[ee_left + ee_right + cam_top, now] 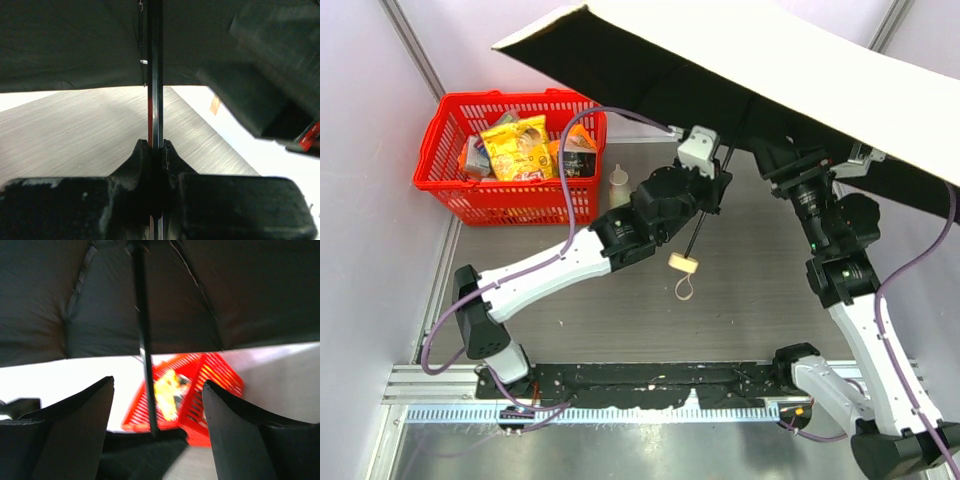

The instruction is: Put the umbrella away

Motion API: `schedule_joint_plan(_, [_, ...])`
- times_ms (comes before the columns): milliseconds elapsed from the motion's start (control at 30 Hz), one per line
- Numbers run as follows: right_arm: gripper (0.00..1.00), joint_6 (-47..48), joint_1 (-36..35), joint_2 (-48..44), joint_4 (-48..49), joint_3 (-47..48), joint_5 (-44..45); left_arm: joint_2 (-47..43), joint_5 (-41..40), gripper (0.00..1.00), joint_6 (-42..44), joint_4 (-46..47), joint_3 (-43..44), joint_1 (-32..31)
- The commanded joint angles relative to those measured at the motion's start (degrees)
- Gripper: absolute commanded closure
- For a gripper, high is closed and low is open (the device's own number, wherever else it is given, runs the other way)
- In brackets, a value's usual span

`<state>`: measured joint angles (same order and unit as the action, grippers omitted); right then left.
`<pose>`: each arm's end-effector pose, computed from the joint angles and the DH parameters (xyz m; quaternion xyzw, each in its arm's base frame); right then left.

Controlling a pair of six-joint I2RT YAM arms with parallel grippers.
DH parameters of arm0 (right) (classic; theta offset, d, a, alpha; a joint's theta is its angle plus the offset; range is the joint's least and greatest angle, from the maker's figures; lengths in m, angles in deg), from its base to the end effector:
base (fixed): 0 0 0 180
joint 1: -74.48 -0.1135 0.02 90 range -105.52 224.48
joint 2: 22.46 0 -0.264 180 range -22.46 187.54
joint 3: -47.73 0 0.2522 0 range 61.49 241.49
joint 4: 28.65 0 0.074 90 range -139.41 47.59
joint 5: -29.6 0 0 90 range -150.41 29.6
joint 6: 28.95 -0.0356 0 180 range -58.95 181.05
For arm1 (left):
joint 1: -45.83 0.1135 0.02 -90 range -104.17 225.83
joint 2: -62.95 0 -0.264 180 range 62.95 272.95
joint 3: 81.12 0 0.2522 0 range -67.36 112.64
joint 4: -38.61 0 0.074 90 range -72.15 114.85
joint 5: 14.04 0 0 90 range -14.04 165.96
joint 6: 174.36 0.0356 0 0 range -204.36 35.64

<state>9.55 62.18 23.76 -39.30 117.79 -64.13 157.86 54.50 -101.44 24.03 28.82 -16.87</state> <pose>0.1702 0.0395 0.4310 0.1843 0.5935 0.4310 0.6543 0.1920 -0.3435 0.4428 0.1464 0.6891 -0.3467 0.6192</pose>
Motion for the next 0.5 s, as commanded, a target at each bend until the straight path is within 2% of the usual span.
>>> schedule_joint_plan(0, [0.25,-10.8,-0.1,3.1,21.3,-0.1,3.5,-4.1,-6.3,1.0,8.4,8.3,0.9,-2.1])
schedule_joint_plan(133, [0.27,-9.0,-0.2,7.7,16.2,3.6,3.6,-1.6,-12.9,1.0,15.4,8.6,3.4,-5.4])
schedule_joint_plan(233, [0.32,-3.8,-1.2,10.3,10.5,7.4,3.6,1.4,-18.7,1.0,21.3,8.4,6.6,-7.7])
schedule_joint_plan(367, [0.34,2.6,-5.8,11.6,4.8,11.6,10.3,4.7,-23.9,1.0,28.4,9.5,9.9,-10.4])
schedule_joint_plan(467, [0.49,3.8,-6.3,13.1,-0.6,14.4,13.4,8.5,-30.2,1.0,37.5,13.2,12.9,-12.9])
